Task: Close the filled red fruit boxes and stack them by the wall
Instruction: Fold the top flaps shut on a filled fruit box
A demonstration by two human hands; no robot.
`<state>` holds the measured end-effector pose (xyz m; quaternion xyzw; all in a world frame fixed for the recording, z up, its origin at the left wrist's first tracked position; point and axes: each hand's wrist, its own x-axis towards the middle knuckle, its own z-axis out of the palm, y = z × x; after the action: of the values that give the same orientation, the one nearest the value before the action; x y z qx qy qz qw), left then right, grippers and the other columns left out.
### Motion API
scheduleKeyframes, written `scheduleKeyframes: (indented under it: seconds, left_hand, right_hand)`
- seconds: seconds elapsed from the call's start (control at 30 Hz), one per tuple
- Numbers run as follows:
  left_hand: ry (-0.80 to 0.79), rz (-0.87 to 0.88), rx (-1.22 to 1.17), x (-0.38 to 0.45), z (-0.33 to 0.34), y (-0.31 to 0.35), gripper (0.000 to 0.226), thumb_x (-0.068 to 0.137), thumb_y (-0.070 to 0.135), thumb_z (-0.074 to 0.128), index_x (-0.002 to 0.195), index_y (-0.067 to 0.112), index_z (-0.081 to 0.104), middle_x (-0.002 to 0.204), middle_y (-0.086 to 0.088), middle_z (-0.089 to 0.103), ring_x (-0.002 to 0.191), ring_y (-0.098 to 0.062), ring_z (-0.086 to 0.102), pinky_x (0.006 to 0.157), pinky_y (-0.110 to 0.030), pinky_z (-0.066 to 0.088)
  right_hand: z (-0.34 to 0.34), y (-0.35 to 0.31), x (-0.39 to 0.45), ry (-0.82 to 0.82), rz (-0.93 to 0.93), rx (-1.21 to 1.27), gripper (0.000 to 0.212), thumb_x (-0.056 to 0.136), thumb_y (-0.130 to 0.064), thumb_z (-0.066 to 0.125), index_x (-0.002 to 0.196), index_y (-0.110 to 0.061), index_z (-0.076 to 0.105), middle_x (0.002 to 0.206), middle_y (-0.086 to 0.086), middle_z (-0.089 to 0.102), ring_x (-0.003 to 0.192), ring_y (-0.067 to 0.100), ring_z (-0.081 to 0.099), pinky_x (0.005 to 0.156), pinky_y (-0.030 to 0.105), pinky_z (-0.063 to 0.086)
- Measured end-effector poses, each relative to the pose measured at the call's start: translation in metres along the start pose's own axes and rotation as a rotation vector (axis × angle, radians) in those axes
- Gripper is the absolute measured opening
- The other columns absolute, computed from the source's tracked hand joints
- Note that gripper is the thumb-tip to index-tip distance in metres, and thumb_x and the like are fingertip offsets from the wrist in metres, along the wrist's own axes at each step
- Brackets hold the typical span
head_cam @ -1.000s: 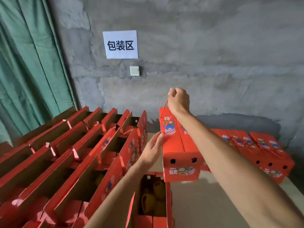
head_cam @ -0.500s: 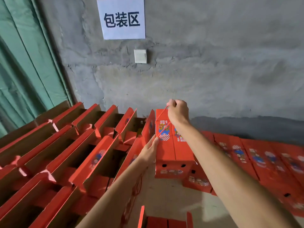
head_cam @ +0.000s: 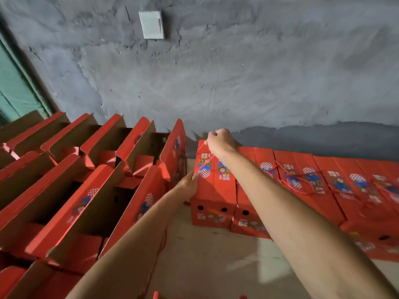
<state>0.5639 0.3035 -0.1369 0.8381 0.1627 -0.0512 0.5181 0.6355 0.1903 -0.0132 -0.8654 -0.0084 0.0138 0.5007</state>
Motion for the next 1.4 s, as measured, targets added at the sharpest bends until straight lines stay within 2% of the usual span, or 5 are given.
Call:
scheduleKeyframes:
  seconds: [0.33, 0.57, 0.83, 1.07, 1.4]
  left_hand:
    - [-0.046, 0.268, 0.403, -0.146, -0.032, 0.086, 0.060, 0.100, 0.050, 0.058, 0.152, 0.024, 0.044, 0.148, -0.009, 0.054, 0.132, -0.026, 0.055, 0.103, -0.038, 0.048]
    - [-0.014, 0.267, 0.615, -0.325, -0.022, 0.067, 0.044, 0.098, 0.046, 0.058, 0.135, 0.022, 0.056, 0.132, -0.005, 0.064, 0.122, -0.027, 0.061, 0.102, -0.044, 0.050]
    - [0.082, -0.189, 0.786, -0.484, 0.016, -0.020, 0.102, 0.100, 0.049, 0.057, 0.161, 0.012, -0.017, 0.163, -0.022, 0.017, 0.144, -0.044, 0.035, 0.111, -0.056, 0.041]
    - [0.198, -0.114, 0.832, -0.521, 0.035, -0.040, 0.068, 0.098, 0.007, 0.041, 0.159, 0.015, 0.012, 0.129, -0.017, 0.064, 0.115, -0.039, 0.063, 0.084, -0.044, 0.048]
    - [0.026, 0.339, 0.803, -0.520, 0.129, 0.026, 0.063, 0.093, 0.015, 0.048, 0.145, 0.049, 0.046, 0.130, -0.003, 0.068, 0.116, -0.034, 0.065, 0.092, -0.043, 0.055]
  right_hand:
    - [-0.086, -0.018, -0.151, 0.001, -0.052, -0.296, 0.028, 0.082, -0.020, 0.060, 0.057, -0.014, 0.049, 0.038, -0.004, 0.043, 0.055, 0.026, 0.049, 0.047, 0.027, 0.029]
    - [-0.117, 0.025, -0.338, -0.180, 0.020, -0.305, 0.028, 0.090, -0.035, 0.065, 0.086, -0.008, 0.070, 0.079, 0.006, 0.070, 0.075, 0.026, 0.067, 0.066, 0.032, 0.050]
    - [-0.100, 0.102, -0.498, -0.232, 0.112, -0.521, 0.089, 0.094, -0.029, 0.063, 0.162, -0.010, 0.009, 0.140, 0.017, 0.057, 0.118, 0.038, 0.063, 0.085, 0.041, 0.052]
    - [-0.129, 0.121, -0.546, -0.149, 0.121, -0.448, 0.053, 0.094, -0.009, 0.059, 0.143, -0.004, 0.041, 0.130, 0.020, 0.063, 0.117, 0.040, 0.064, 0.090, 0.043, 0.054]
    - [-0.233, 0.170, -0.620, -0.049, 0.238, -0.274, 0.099, 0.099, -0.030, 0.058, 0.159, -0.003, -0.016, 0.110, 0.017, 0.070, 0.079, 0.032, 0.075, 0.070, 0.045, 0.064]
